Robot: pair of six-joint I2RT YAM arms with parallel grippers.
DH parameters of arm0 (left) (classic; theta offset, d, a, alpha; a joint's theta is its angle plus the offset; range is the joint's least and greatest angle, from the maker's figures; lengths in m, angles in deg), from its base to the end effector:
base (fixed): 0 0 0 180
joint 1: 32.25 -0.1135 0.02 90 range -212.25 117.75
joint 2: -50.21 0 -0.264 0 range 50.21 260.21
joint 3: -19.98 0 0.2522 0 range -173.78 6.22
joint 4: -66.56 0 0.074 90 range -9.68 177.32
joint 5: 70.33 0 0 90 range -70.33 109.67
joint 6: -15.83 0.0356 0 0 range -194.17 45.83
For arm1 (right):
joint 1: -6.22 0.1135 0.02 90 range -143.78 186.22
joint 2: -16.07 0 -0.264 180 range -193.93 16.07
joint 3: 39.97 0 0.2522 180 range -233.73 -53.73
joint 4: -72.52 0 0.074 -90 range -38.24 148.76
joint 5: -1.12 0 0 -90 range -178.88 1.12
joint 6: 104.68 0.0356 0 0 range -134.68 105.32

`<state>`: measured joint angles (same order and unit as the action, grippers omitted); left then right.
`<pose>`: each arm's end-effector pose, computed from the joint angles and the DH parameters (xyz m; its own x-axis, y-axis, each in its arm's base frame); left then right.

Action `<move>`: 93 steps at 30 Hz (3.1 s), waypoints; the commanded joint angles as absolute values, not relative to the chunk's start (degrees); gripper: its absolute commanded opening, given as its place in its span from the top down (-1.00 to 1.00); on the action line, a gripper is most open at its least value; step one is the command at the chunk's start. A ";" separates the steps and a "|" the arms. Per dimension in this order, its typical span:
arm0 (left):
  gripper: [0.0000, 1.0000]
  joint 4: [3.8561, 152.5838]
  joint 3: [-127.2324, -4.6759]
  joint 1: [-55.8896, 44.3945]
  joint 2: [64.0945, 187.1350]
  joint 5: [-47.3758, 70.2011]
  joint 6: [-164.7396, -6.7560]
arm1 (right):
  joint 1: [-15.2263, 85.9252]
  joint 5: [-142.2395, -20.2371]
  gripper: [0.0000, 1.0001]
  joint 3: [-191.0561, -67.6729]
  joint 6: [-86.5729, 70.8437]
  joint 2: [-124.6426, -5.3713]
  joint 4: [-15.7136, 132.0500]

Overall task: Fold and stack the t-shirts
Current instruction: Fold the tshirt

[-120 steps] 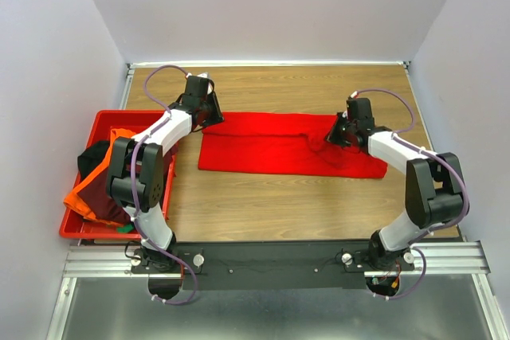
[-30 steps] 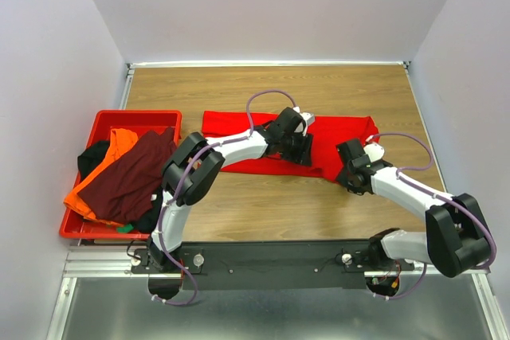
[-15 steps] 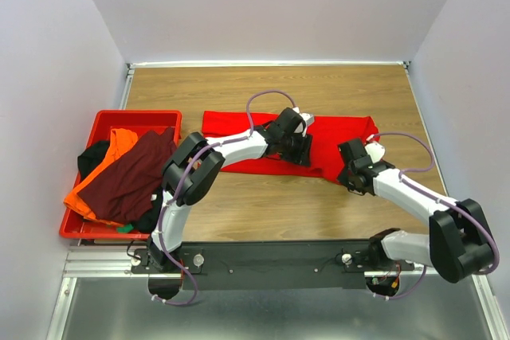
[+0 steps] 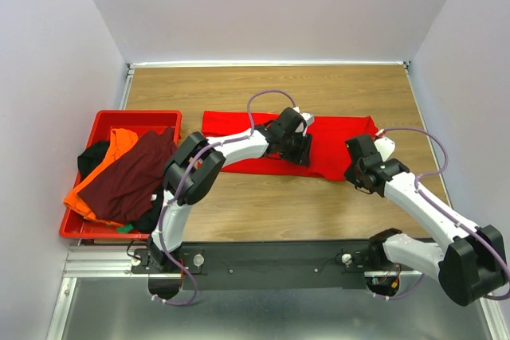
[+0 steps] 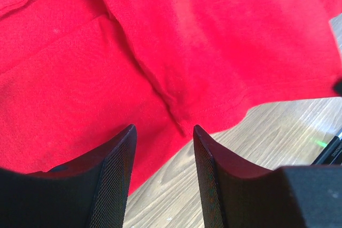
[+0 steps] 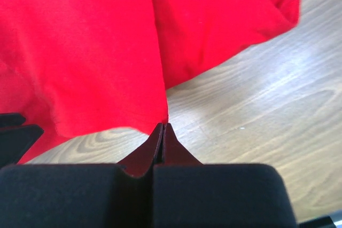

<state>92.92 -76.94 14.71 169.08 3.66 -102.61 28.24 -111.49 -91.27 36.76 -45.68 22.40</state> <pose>0.3022 -0.3381 0.1696 -0.8424 0.2313 -0.4867 0.4851 0.7189 -0.4978 0.1864 0.0606 0.2072 -0.6370 0.5210 -0.5681 0.5248 0.8329 0.1755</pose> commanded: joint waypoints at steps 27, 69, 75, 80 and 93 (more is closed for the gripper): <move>-0.06 95.09 -75.00 8.98 161.48 6.58 -100.80 | 27.84 -109.27 0.99 -111.90 28.13 -72.23 28.53; -0.06 94.83 -71.39 4.14 158.84 6.75 -100.36 | 28.02 -100.48 0.95 -128.61 18.02 -92.47 38.72; -0.09 93.51 -70.86 5.19 158.58 5.17 -100.45 | 27.93 -104.96 0.95 -124.58 20.38 -86.69 38.55; -0.09 93.33 -70.78 5.37 159.19 4.73 -100.71 | 27.84 -108.04 0.99 -112.04 25.03 -73.79 37.06; -0.08 94.03 -71.22 5.46 159.81 4.03 -100.27 | 27.76 -104.26 0.92 -92.05 35.33 -50.29 28.18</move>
